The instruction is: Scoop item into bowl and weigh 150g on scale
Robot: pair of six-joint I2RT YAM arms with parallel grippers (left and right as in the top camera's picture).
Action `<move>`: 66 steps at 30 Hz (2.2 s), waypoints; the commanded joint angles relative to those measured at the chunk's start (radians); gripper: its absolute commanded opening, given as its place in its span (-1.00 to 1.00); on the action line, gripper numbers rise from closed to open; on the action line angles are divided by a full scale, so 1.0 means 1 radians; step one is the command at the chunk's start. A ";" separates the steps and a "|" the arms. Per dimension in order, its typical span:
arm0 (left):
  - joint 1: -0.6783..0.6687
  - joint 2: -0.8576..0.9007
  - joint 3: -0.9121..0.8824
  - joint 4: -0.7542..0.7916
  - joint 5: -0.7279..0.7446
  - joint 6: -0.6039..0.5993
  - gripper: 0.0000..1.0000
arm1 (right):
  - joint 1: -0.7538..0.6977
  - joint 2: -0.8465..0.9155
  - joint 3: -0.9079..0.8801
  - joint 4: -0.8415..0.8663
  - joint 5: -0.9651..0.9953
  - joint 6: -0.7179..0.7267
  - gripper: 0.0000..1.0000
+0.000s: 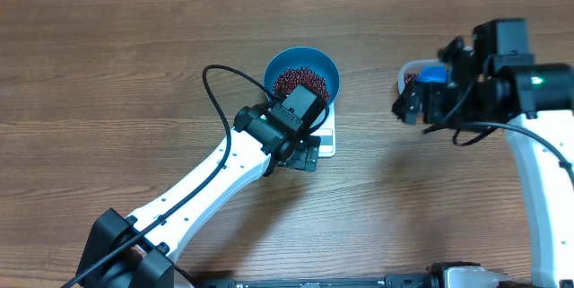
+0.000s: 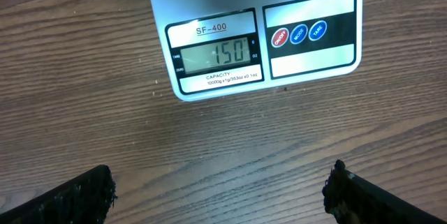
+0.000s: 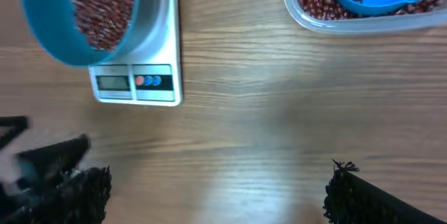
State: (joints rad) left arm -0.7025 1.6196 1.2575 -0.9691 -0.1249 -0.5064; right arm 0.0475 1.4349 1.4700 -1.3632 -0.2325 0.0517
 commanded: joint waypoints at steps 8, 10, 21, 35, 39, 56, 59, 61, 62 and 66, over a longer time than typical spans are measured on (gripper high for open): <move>0.002 -0.016 0.017 0.002 -0.013 -0.018 0.99 | 0.158 -0.028 -0.393 0.650 0.086 -0.008 1.00; 0.002 -0.016 0.017 0.002 -0.013 -0.018 0.99 | 0.179 -0.031 -0.455 0.704 0.086 -0.008 1.00; 0.002 -0.016 0.017 0.002 -0.013 -0.018 0.99 | 0.222 -0.117 -0.799 1.202 0.101 -0.008 1.00; 0.002 -0.016 0.017 0.002 -0.013 -0.018 0.99 | 0.220 -0.338 -1.141 1.518 0.101 -0.008 1.00; 0.002 -0.016 0.017 0.002 -0.013 -0.018 0.99 | 0.220 -0.419 -1.231 1.582 0.102 -0.008 1.00; 0.002 -0.016 0.017 0.002 -0.013 -0.018 0.99 | 0.162 -0.672 -1.405 1.635 0.101 -0.007 1.00; 0.002 -0.016 0.017 0.002 -0.013 -0.018 0.99 | 0.153 -0.704 -1.429 1.636 0.101 -0.008 1.00; 0.002 -0.016 0.017 0.002 -0.013 -0.018 0.99 | 0.150 -0.724 -1.448 1.636 0.101 -0.008 1.00; 0.002 -0.016 0.017 0.002 -0.013 -0.018 0.99 | 0.147 -0.735 -1.460 1.636 0.101 -0.008 1.00; 0.002 -0.016 0.017 0.002 -0.013 -0.018 0.99 | 0.131 -0.769 -1.462 1.569 0.101 -0.007 1.00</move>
State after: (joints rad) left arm -0.7025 1.6196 1.2575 -0.9688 -0.1249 -0.5068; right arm 0.1928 0.6914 0.0196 0.2150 -0.1406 0.0483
